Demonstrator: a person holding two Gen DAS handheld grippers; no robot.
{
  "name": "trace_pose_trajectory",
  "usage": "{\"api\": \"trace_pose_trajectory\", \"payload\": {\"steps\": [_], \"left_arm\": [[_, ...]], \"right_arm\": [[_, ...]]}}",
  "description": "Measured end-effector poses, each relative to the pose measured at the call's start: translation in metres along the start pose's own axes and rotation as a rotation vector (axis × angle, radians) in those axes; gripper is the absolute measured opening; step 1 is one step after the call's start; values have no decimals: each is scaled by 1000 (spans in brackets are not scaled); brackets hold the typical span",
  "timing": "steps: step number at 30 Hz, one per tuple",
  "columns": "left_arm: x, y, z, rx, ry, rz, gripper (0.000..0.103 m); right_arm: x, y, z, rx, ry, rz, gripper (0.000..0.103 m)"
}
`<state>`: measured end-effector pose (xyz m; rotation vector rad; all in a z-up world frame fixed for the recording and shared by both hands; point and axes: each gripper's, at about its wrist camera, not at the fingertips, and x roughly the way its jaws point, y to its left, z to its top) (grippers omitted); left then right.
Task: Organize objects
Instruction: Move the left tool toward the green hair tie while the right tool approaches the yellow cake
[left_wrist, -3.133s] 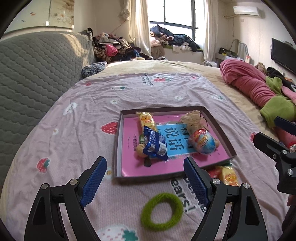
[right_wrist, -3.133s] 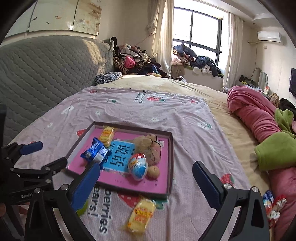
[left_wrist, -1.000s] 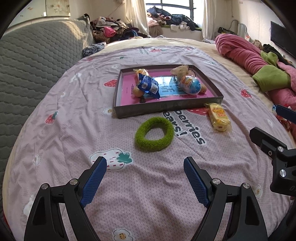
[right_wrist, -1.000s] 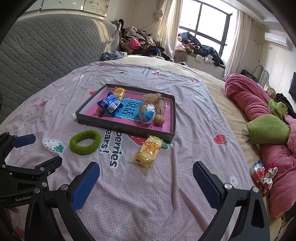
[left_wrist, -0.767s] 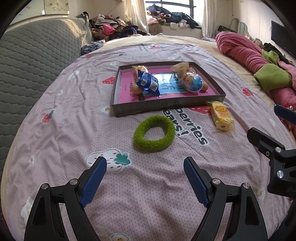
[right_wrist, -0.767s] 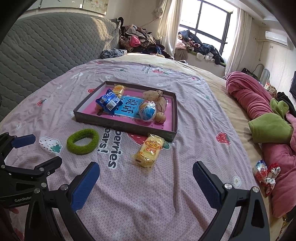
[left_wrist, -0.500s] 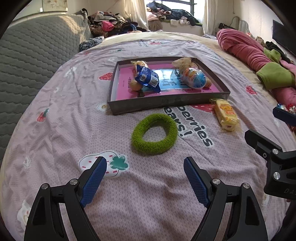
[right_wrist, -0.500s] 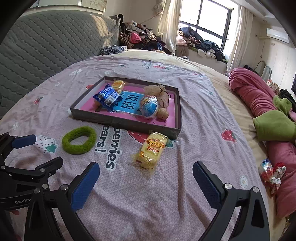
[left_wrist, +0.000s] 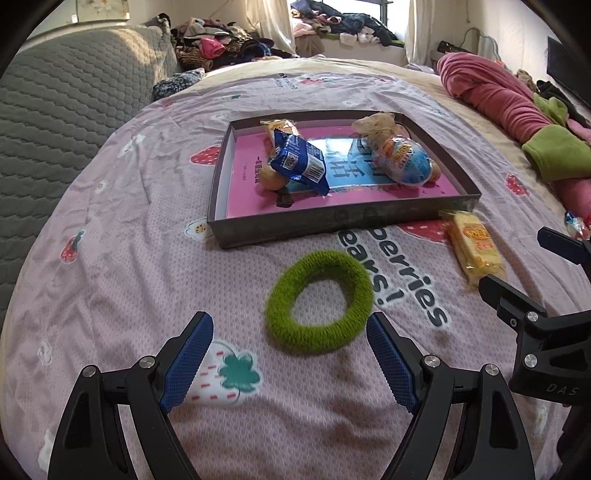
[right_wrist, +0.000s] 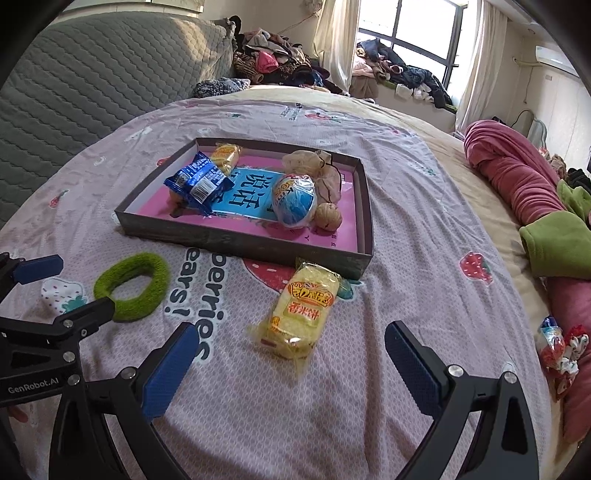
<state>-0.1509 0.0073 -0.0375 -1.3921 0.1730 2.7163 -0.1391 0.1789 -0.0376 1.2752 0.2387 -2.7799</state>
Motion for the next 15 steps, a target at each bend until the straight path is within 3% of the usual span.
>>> {"api": "trace_pose_trajectory", "payload": {"steps": [15], "left_arm": [[39,12,15,-24,44,-8,86]], "right_arm": [[39,-4,13,38,46,13,102]]}}
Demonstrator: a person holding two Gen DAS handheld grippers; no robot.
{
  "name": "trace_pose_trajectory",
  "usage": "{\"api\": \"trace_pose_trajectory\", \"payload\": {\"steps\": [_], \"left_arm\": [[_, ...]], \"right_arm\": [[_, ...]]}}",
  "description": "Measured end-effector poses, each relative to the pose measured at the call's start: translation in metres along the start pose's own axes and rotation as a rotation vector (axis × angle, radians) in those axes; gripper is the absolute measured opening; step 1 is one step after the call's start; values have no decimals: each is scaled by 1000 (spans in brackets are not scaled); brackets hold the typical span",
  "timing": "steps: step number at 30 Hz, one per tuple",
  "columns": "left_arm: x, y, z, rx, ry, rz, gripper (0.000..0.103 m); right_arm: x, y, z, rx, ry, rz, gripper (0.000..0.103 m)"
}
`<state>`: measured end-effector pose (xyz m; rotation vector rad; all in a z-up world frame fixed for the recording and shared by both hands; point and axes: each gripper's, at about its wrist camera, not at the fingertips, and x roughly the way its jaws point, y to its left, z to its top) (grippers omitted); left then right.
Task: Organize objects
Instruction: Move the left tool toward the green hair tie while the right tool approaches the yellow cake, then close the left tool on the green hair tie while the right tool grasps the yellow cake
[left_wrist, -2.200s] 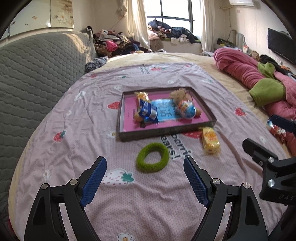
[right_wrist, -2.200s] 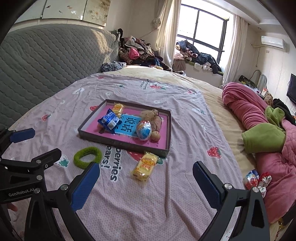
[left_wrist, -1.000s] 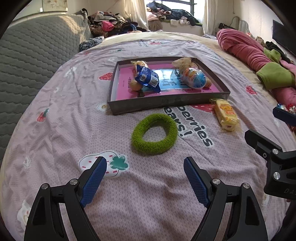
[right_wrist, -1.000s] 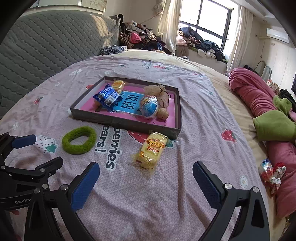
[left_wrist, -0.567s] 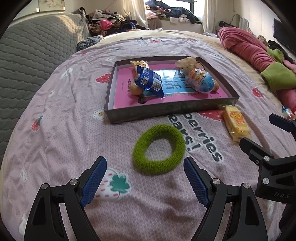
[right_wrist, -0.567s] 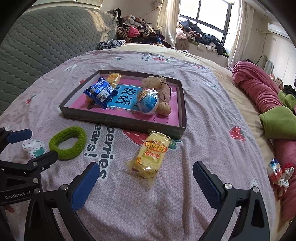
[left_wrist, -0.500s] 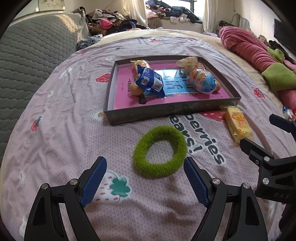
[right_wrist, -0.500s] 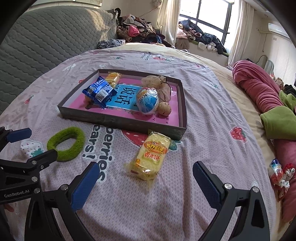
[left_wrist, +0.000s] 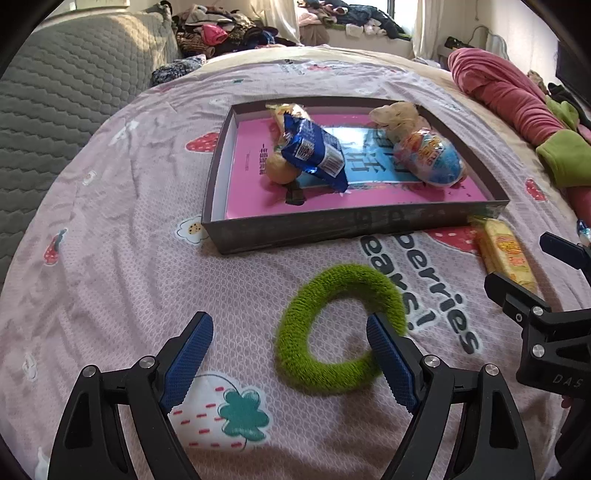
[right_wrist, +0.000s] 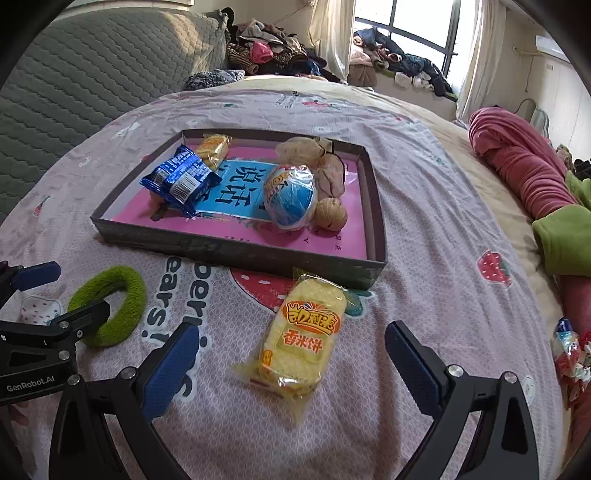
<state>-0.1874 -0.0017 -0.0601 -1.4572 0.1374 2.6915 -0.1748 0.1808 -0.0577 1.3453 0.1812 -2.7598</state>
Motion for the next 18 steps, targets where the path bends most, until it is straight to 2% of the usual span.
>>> {"api": "trace_pose_trajectory", "payload": {"steps": [8,14,18], "left_arm": [[17,4,8,-13,18,-10,86],[28,1,10,-4,25,-16,86],[33,-2,10,13,22,-7,86]], "right_arm": [[15,-7,4,36,17,34,101],[25,-2,5,16,27,55,86],[33,2,4,16,47,74,84]]}}
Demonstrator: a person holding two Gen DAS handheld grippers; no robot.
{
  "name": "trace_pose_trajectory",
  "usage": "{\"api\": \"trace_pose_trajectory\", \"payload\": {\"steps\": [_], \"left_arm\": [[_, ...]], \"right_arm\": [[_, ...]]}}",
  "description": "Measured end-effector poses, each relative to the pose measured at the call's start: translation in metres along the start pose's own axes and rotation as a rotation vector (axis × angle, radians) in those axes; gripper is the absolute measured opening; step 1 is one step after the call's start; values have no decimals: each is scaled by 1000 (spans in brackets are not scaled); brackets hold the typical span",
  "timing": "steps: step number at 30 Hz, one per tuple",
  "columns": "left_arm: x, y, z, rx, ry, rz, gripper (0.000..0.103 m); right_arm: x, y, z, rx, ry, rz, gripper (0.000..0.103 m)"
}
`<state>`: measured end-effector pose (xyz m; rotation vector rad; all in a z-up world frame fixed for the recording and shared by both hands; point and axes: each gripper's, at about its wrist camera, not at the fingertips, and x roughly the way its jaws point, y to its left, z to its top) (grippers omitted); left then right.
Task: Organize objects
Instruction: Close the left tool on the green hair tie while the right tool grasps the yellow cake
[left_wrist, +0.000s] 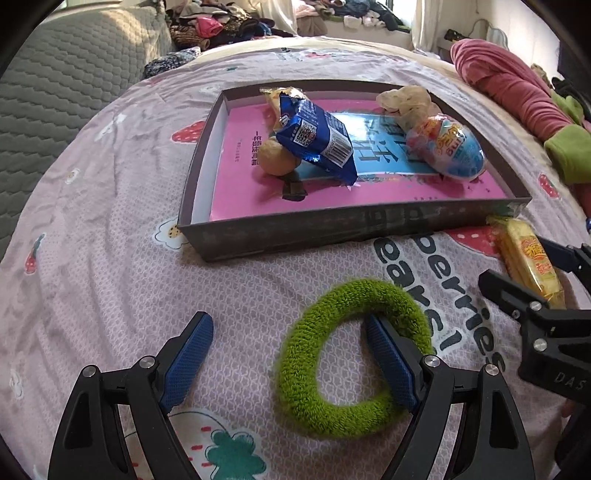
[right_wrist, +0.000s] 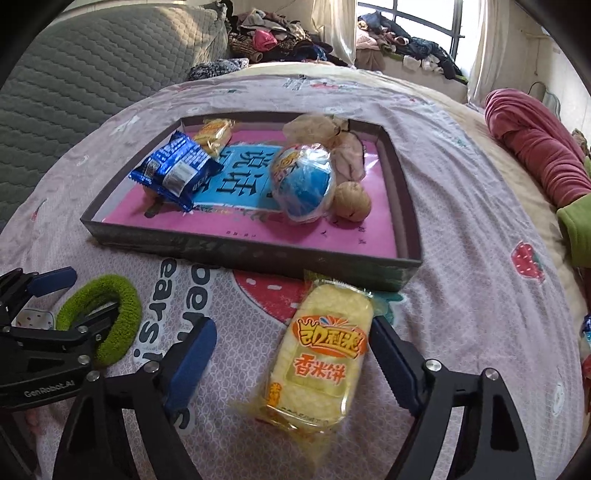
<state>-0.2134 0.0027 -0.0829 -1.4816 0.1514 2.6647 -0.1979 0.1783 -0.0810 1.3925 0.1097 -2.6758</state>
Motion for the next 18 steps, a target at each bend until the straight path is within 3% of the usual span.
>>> {"api": "trace_pose_trajectory", "payload": {"steps": [4,8,11,13,16,18], "left_arm": [[1,2,1,-11,-8,-16,86],[2,3,1,-16,-12,-31,84],[0,4,1,-23,-19,-55,75],[0,5,0,-25,-20,-63,49],[-1,7,0,-33,-21,-85,26],[-1,7,0,-37,-20,-95,17]], "right_arm": [[7,2,-1,0,9,14,82],[6,1,-2,9,0,47,67],[4,-2,-2,14,-10,55,53],[2,-4,-3,20,-23,54,46],[1,-5,-3,21,-31,63,40],[-1,-6,-4,24,-45,67,40]]}}
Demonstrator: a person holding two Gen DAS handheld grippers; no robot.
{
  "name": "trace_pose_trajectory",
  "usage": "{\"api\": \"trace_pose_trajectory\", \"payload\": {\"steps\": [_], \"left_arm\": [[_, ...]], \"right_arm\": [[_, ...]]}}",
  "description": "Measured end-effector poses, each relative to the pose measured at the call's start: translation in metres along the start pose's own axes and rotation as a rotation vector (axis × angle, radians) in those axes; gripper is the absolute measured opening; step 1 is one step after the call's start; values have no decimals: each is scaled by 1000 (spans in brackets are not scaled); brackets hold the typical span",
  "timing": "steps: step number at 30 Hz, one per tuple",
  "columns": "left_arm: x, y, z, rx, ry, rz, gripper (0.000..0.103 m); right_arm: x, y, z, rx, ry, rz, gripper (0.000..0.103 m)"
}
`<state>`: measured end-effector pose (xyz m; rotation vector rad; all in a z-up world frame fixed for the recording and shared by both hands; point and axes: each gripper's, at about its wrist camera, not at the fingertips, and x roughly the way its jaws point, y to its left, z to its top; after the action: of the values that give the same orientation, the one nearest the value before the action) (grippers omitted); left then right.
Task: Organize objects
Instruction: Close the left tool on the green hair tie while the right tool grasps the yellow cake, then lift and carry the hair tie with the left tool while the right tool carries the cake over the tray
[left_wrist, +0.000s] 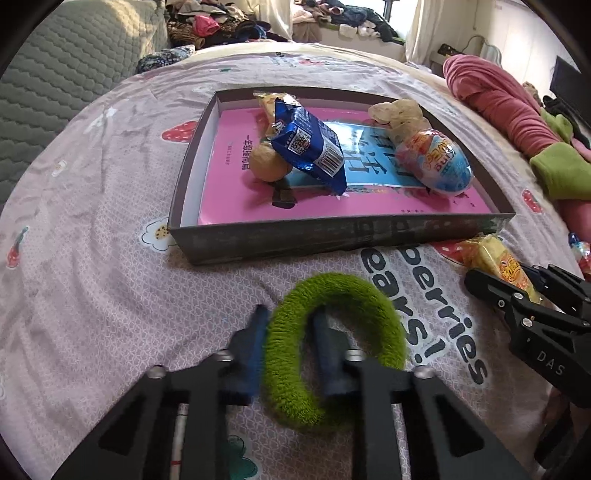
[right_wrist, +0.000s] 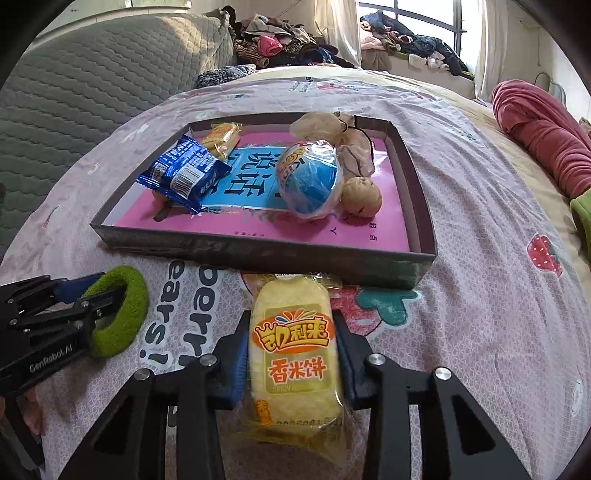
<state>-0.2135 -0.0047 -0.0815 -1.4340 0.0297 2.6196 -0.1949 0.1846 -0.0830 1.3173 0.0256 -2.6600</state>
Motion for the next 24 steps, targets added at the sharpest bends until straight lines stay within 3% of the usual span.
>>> {"api": "trace_pose_trajectory", "payload": {"steps": [11,24], "left_arm": [[-11,-4,-6,9,-17,13,14],[-58,-17,-21,19,-53,17,14]], "right_arm": [[-11,1,-4,2,-27,24,40],[-54,21,-17,-23,-52,32,40]]}}
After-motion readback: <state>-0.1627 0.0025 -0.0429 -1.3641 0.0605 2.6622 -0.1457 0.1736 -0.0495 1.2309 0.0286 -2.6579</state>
